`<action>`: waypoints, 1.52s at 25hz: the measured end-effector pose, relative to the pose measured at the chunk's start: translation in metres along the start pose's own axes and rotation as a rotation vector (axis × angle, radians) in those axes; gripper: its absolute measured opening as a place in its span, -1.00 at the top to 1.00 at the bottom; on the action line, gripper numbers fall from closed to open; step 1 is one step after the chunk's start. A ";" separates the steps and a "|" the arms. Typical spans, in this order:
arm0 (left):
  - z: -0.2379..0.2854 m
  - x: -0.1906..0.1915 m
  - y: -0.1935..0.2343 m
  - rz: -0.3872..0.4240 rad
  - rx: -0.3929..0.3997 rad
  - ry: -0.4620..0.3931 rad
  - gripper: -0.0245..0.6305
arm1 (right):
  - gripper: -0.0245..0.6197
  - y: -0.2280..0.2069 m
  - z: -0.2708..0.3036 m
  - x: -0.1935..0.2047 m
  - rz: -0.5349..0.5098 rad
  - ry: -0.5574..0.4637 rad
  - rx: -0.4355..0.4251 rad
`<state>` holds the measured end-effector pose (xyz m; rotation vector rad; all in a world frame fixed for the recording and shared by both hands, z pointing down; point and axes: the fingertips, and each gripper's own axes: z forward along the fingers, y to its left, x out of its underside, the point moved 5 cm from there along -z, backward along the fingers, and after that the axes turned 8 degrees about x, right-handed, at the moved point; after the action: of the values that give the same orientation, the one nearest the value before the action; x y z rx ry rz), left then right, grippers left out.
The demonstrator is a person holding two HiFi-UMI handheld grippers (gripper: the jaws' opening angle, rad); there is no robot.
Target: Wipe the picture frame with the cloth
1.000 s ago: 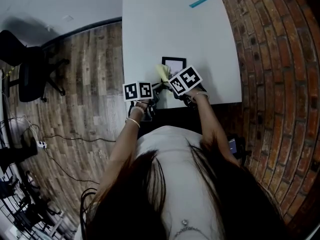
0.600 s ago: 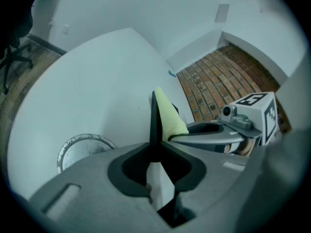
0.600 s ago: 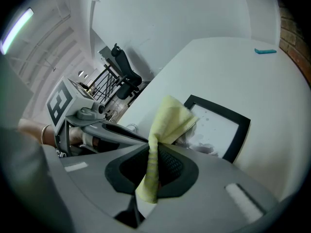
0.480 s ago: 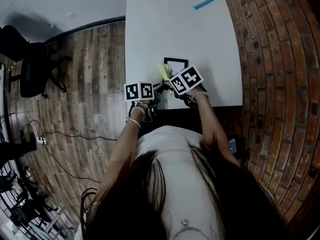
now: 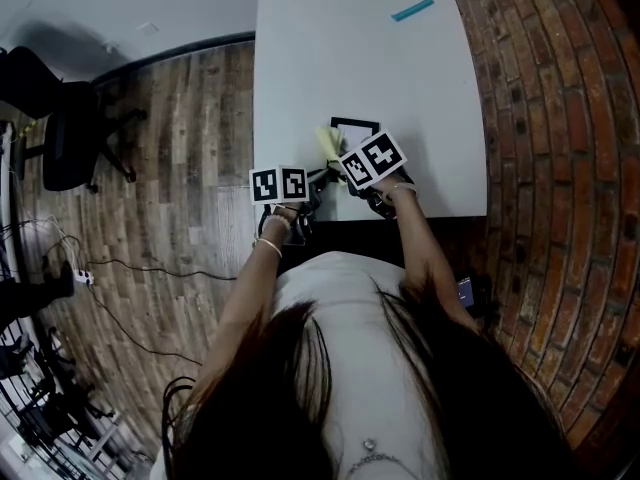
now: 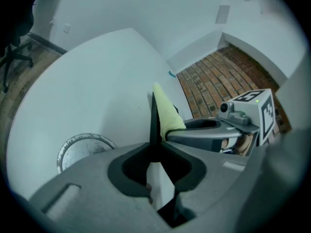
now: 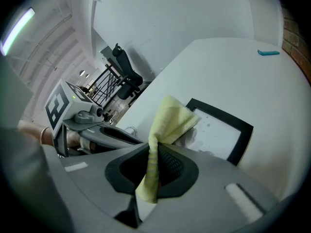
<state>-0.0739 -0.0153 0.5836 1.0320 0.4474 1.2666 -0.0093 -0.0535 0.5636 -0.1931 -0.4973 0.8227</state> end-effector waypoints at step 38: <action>0.000 0.000 0.000 -0.023 0.016 0.019 0.72 | 0.81 -0.012 0.006 -0.017 0.015 0.003 -0.001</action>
<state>-0.0739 -0.0157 0.5834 1.0266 0.4838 1.2549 -0.0141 -0.0740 0.5674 -0.1988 -0.4940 0.8370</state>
